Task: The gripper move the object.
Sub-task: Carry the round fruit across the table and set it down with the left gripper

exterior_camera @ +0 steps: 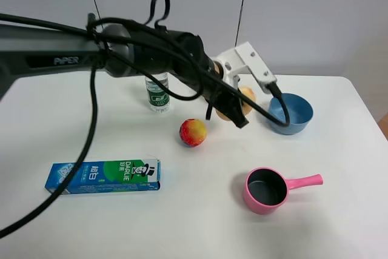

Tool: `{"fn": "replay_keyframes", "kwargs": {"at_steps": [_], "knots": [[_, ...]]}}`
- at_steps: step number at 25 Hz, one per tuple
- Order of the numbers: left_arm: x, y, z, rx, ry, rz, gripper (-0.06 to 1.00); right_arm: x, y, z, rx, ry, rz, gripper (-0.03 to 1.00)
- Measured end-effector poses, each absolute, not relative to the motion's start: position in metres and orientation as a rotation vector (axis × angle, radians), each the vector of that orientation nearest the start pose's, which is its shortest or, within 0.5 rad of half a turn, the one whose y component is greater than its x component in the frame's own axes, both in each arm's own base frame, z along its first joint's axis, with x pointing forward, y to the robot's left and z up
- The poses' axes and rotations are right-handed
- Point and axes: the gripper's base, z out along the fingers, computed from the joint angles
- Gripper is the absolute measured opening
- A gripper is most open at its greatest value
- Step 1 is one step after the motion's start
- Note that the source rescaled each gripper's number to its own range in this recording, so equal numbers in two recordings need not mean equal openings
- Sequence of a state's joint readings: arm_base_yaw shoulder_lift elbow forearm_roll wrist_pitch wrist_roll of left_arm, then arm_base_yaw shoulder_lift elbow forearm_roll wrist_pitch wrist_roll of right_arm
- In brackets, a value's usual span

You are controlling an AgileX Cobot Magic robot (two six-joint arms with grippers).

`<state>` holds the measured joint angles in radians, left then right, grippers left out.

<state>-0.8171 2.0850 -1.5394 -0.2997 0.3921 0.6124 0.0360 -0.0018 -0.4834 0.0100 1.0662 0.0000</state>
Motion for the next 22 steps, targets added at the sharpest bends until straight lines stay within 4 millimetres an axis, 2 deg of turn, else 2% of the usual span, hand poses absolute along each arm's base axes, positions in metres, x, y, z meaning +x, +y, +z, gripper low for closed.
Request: {"fn": "replay_keyframes", "kwargs": {"at_steps": [3, 11, 17, 22], "knots": [[0.317, -0.354, 0.172, 1.362, 1.996, -0.34, 0.0, -0.004, 0.001, 0.272, -0.038, 2.064, 0.034, 1.0], [0.328, -0.36, 0.142, 1.303, 1.957, -0.306, 0.0, -0.004, 0.001, 0.272, -0.038, 2.064, 0.034, 1.0], [0.32, -0.368, 0.119, 1.344, 1.982, -0.308, 0.0, -0.004, 0.001, 0.272, -0.038, 2.064, 0.034, 1.0], [0.318, -0.371, 0.112, 1.353, 1.983, -0.307, 0.0, -0.004, 0.001, 0.272, -0.038, 2.064, 0.034, 1.0]]}}
